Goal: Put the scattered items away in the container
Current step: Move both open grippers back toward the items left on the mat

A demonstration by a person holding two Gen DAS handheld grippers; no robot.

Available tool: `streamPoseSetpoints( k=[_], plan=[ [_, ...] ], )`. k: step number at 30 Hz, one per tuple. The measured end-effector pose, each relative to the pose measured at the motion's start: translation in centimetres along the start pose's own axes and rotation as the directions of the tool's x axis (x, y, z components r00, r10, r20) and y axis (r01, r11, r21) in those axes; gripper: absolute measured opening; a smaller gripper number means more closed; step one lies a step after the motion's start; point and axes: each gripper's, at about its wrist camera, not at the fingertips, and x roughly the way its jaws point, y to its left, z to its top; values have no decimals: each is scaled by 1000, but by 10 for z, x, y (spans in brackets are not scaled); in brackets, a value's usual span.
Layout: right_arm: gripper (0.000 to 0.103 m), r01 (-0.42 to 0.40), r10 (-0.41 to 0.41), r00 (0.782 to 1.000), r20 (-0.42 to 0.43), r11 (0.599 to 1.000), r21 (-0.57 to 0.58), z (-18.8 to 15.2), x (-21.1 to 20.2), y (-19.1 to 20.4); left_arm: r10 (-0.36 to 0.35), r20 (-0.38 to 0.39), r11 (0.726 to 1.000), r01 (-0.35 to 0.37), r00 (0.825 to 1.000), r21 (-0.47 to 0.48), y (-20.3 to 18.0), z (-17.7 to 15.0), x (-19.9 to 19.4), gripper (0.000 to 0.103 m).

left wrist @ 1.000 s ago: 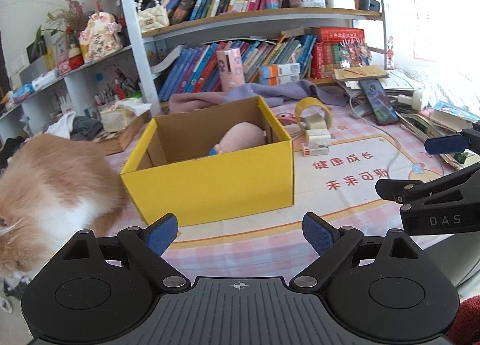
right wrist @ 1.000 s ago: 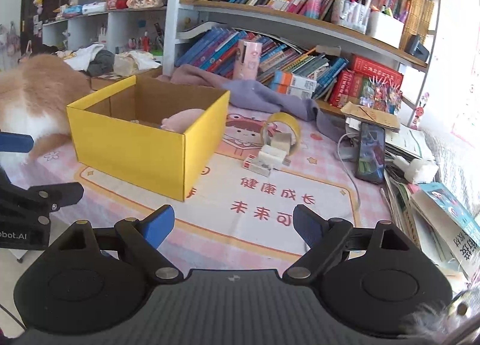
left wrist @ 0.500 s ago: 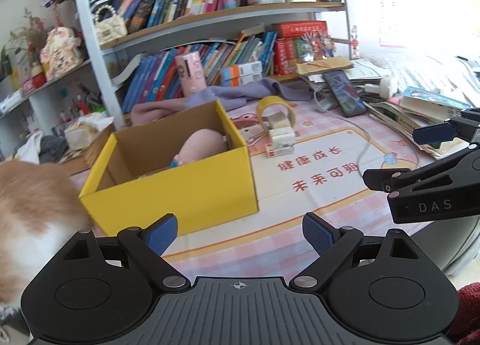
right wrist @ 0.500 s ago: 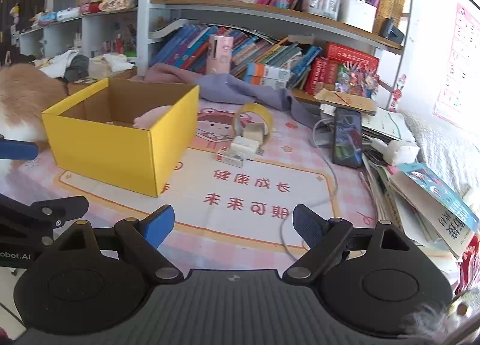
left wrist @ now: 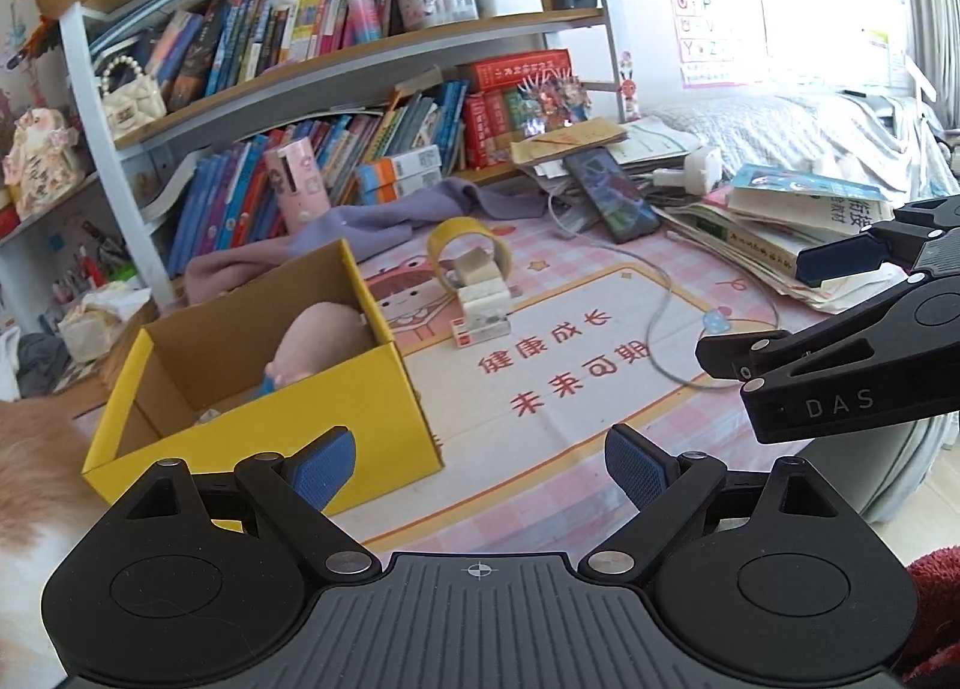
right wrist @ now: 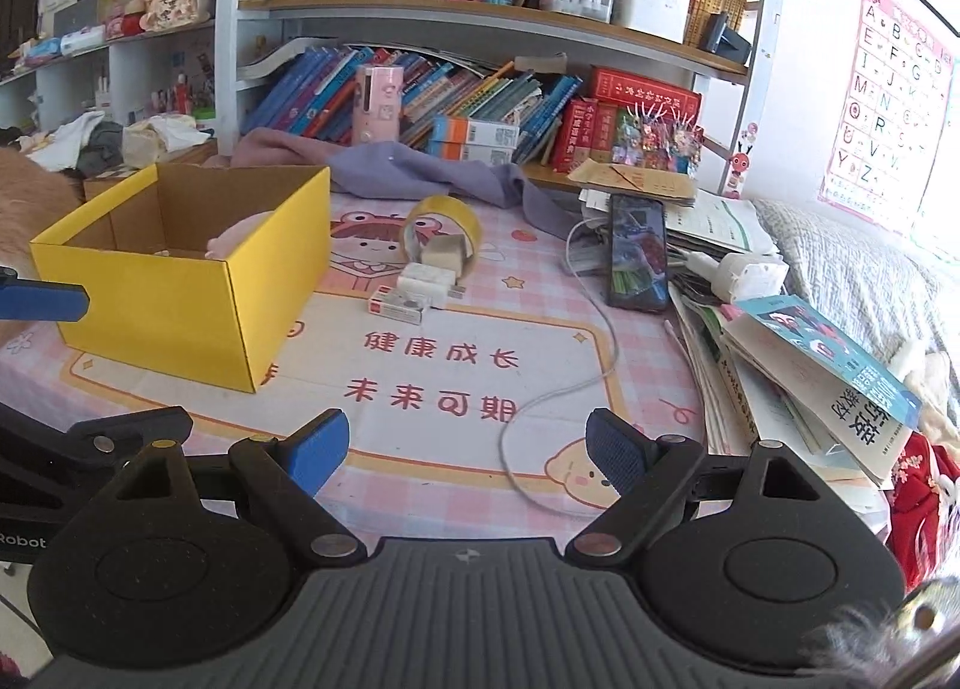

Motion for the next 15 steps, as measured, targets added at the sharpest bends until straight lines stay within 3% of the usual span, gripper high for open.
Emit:
streamPoseSetpoints(
  k=[15],
  plan=[
    [86,15,-14,999,-38,1000,18,5,20,-18,-84,-3,995,84,996,53,-18,12,30,93]
  ],
)
